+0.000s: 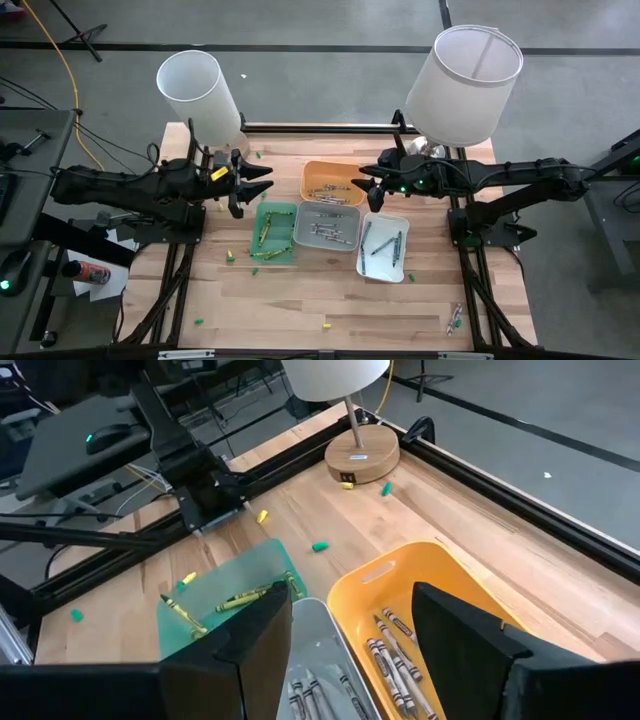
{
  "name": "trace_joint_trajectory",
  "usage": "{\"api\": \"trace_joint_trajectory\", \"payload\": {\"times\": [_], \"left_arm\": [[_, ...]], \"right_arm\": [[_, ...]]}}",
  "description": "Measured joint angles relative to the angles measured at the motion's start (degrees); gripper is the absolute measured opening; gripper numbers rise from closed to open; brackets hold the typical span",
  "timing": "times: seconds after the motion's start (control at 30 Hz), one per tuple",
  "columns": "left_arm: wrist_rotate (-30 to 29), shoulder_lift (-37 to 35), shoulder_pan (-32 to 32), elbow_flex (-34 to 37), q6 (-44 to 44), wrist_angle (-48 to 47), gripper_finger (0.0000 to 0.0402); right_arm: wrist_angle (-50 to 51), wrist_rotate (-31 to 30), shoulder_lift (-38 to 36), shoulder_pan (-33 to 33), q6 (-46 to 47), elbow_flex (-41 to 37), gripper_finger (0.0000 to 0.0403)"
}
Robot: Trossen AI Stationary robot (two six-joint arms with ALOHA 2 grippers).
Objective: Sort crayons
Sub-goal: Put the white crayon into the gray bin
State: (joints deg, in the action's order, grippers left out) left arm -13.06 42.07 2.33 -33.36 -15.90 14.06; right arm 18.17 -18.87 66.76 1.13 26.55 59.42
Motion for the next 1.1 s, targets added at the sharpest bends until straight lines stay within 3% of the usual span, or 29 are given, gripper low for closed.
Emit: {"api": "trace_joint_trajectory", "payload": {"times": [0.3, 0.67, 0.87, 1.1], "left_arm": [[0.0, 0.02, -0.02, 0.0, 0.07, -0.28, 0.0184], [0.13, 0.02, -0.02, 0.0, 0.98, -0.77, 0.0184], [0.58, 0.02, -0.02, 0.0, 0.96, -0.85, 0.0184], [0.65, 0.02, -0.02, 0.0, -1.25, -0.87, 0.0184]], "right_arm": [[-0.01, 1.19, 0.0, 0.0, 4.21, 0.0, 0.0201], [0.06, 18.24, 0.0, 2.47, 11.17, 0.0, 0.0201], [6.42, 24.5, 0.0, 10.1, 21.37, 0.04, 0.0201], [12.98, 18.95, 0.0, 27.23, 42.11, -3.25, 0.0201]]}}
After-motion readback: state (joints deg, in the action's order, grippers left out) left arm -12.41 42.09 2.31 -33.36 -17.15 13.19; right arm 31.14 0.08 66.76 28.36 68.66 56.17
